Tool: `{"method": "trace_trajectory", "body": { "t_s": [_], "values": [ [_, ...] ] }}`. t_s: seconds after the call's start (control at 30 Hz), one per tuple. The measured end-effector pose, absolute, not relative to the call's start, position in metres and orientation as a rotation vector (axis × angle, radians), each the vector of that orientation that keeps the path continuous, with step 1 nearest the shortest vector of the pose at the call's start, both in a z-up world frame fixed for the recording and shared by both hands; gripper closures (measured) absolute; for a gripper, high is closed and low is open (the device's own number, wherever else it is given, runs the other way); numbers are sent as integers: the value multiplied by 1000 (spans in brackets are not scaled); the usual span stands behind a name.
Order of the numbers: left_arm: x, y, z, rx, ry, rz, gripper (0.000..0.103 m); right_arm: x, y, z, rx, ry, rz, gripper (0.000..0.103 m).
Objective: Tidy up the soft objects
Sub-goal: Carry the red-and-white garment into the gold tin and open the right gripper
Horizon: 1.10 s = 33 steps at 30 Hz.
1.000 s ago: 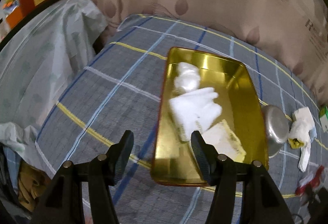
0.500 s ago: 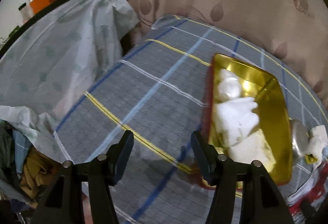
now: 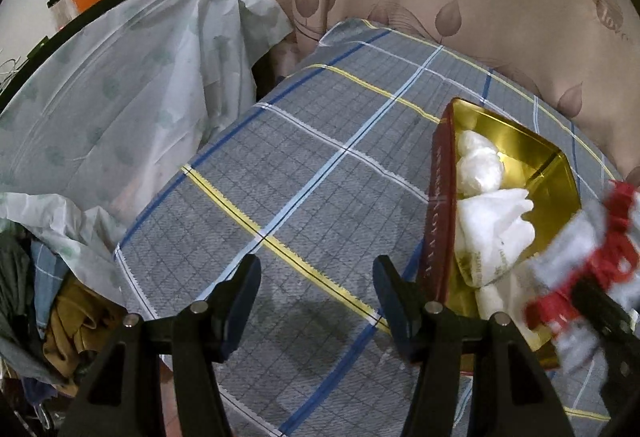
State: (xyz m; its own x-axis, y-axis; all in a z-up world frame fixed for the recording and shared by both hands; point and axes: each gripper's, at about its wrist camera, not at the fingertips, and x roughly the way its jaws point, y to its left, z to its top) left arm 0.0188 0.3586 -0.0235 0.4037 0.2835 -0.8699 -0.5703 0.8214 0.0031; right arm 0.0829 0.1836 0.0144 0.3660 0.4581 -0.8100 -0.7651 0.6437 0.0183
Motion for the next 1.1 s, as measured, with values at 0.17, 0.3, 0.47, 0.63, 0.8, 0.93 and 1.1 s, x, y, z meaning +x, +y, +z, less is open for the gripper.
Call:
{"method": "trace_trajectory", "body": {
  "t_s": [0.17, 0.3, 0.47, 0.63, 0.8, 0.93, 1.1],
  "values": [
    [20, 360, -24, -319, 1025, 555, 43, 104, 214, -11, -409, 942, 806, 77],
    [21, 362, -25, -326, 1027, 555, 43, 116, 227, -27, -402, 977, 811, 76],
    [21, 363, -28, -326, 1034, 552, 43, 125, 240, -38, -400, 1009, 797, 64],
    [21, 364, -28, -326, 1035, 545, 43, 119, 242, -34, -414, 979, 781, 36],
    [21, 362, -27, -323, 1025, 549, 43, 109, 238, -26, -428, 957, 788, 26],
    [21, 362, -27, -317, 1019, 562, 43, 100, 229, -18, -416, 956, 790, 23],
    [20, 364, -27, -325, 1015, 582, 43, 84, 215, -10, -414, 946, 797, 22]
  ]
}}
